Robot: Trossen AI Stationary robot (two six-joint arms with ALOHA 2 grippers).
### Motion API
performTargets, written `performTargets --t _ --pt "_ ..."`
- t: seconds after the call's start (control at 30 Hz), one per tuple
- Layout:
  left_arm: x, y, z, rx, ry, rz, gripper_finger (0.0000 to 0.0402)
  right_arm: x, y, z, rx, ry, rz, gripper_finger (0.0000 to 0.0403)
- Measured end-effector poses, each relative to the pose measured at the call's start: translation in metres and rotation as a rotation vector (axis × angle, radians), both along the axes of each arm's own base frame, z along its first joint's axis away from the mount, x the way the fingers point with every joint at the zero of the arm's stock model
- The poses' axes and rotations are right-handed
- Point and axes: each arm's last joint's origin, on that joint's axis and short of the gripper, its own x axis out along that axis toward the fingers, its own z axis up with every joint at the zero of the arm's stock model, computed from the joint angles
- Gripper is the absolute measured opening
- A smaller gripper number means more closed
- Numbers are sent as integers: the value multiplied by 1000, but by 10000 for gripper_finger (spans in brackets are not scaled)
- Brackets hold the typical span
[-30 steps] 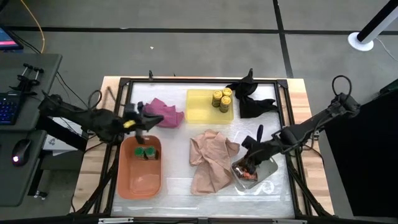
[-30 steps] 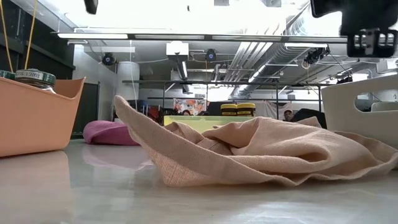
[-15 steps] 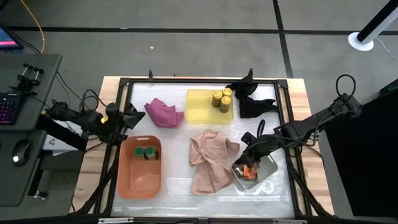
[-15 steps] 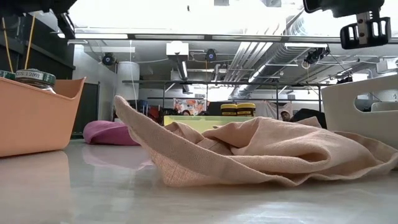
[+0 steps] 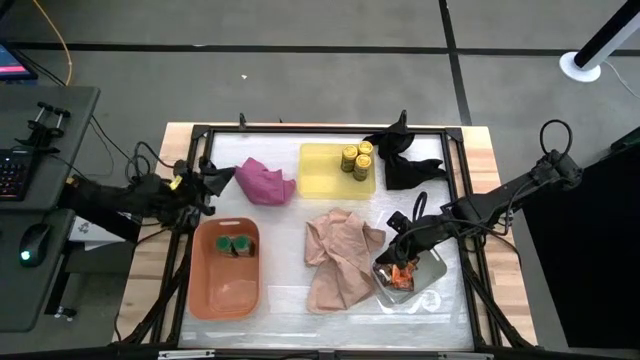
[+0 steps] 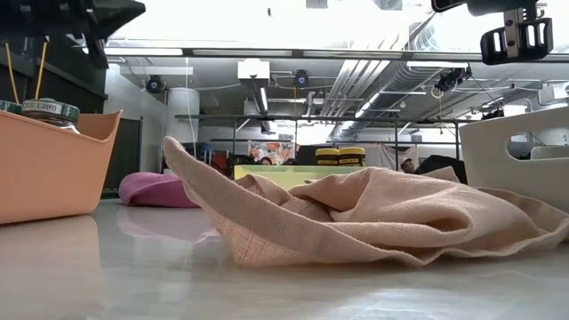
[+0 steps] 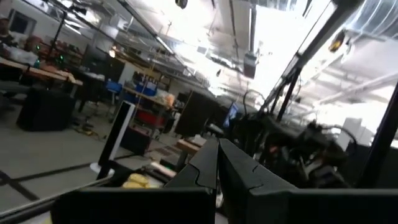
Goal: Sort spices by type
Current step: Return to Home Position
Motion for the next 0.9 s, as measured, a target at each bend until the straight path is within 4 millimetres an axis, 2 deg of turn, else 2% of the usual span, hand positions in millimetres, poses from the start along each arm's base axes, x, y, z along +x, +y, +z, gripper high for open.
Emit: performTargets --t 0.23,0.4,0.63,0.9 --pt "4 12 -12 -47 87 -31 0 0 0 0 -9 -9 7 0" --pt "4 15 -24 -69 61 -36 0 -2 -1 4 -22 -33 12 0" --pt "3 19 -51 -150 18 -38 0 -12 -5 17 -94 -132 -1 0" --pt "1 21 -52 -173 14 8 0 -25 -15 32 -293 -275 48 0"
